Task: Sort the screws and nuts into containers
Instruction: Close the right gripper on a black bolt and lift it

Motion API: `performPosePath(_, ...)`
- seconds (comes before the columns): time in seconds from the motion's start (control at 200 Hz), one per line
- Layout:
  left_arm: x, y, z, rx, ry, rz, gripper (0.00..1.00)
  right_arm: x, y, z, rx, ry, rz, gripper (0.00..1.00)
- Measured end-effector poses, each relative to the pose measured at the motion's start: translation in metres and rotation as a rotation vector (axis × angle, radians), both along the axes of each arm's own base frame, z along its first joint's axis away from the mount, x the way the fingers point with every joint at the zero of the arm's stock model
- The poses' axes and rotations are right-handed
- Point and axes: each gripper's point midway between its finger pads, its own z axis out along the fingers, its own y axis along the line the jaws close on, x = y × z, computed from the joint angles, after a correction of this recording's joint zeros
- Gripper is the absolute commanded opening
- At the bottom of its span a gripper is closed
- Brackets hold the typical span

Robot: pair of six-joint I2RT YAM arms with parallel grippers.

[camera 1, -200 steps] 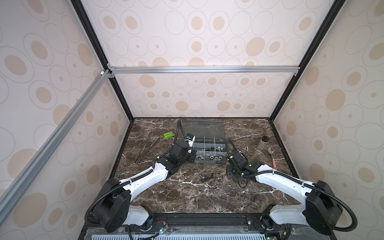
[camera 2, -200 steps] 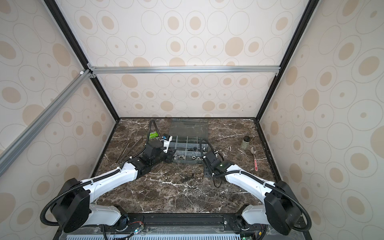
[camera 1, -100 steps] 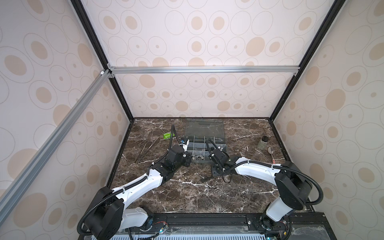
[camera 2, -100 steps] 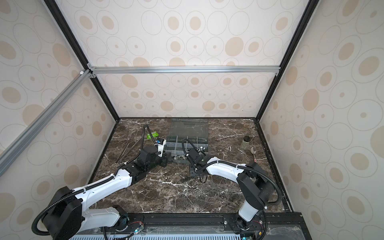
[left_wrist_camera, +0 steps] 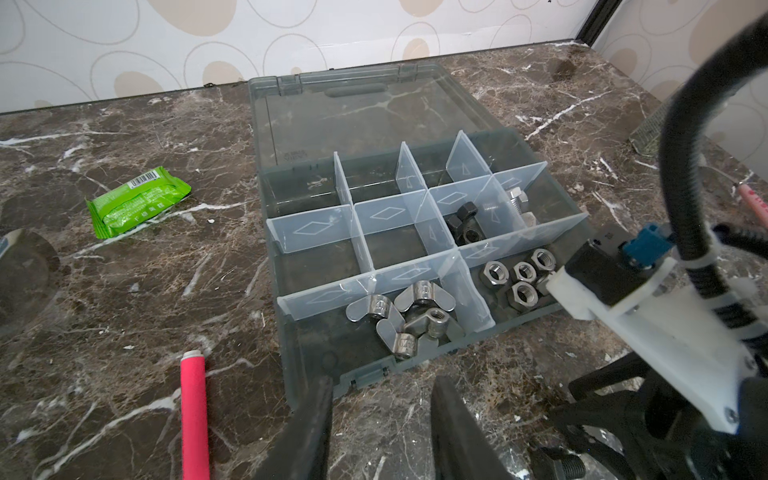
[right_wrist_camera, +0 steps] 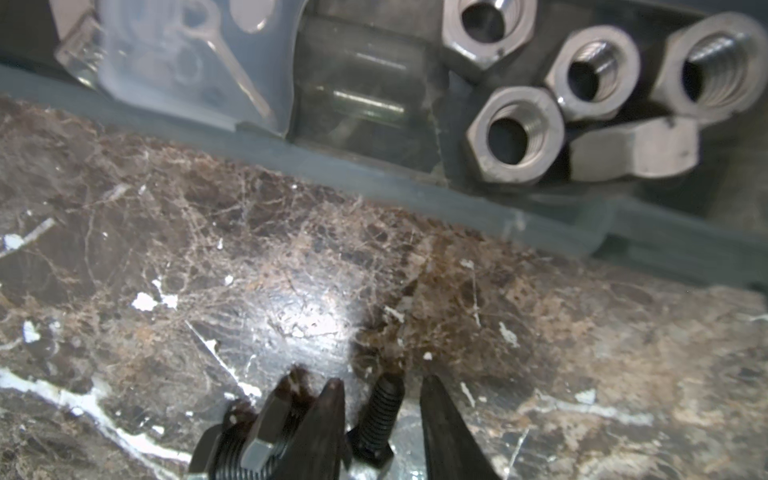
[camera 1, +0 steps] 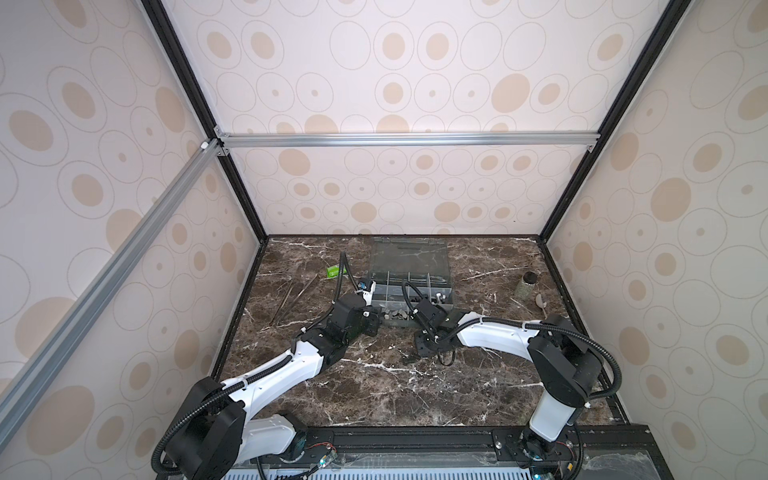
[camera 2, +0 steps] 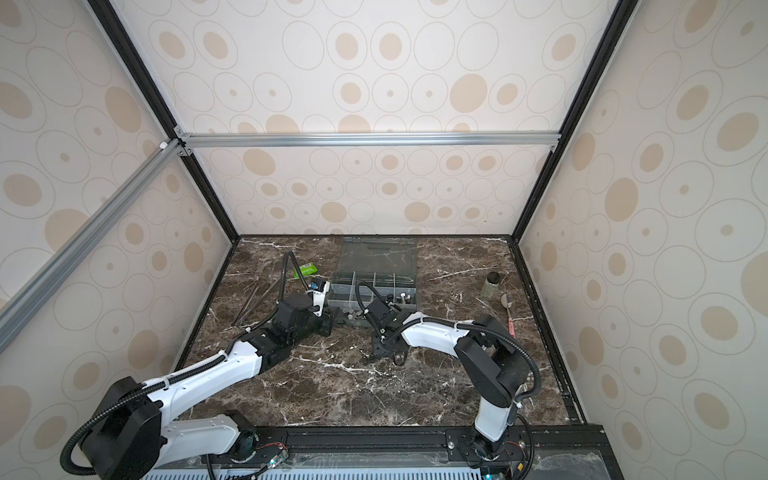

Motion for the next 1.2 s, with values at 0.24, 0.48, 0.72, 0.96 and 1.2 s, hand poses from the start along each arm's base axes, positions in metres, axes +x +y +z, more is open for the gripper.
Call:
performPosePath(0.24, 0.0002, 0.0002, -0.0002, -0.001, 0.001, 0.000, 0.39, -0.0010, -0.0005, -0.0003, -0.004, 0.003, 0.001, 0.31)
performPosePath(0.48, 0.0000, 0.0000, -0.0002, -0.003, 0.002, 0.000, 0.39, -0.0046, 0.0005, -0.0010, -0.012, 0.006, 0.010, 0.29)
performPosePath(0.72, 0.0000, -0.0002, -0.0002, -0.005, 0.003, 0.000, 0.39, -0.0063, -0.0001, -0.0062, -0.023, 0.017, 0.012, 0.23)
performPosePath(0.96, 0.0001, -0.0002, 0.0001, -0.005, 0.002, 0.000, 0.40, -0.0066, -0.0006, -0.0088, -0.033, 0.025, 0.013, 0.17)
performPosePath(1.2, 0.0001, -0.0001, -0.0001, -0.005, 0.003, 0.001, 0.40, -0.0054, 0.0011, -0.0081, -0.033, 0.025, 0.014, 0.12)
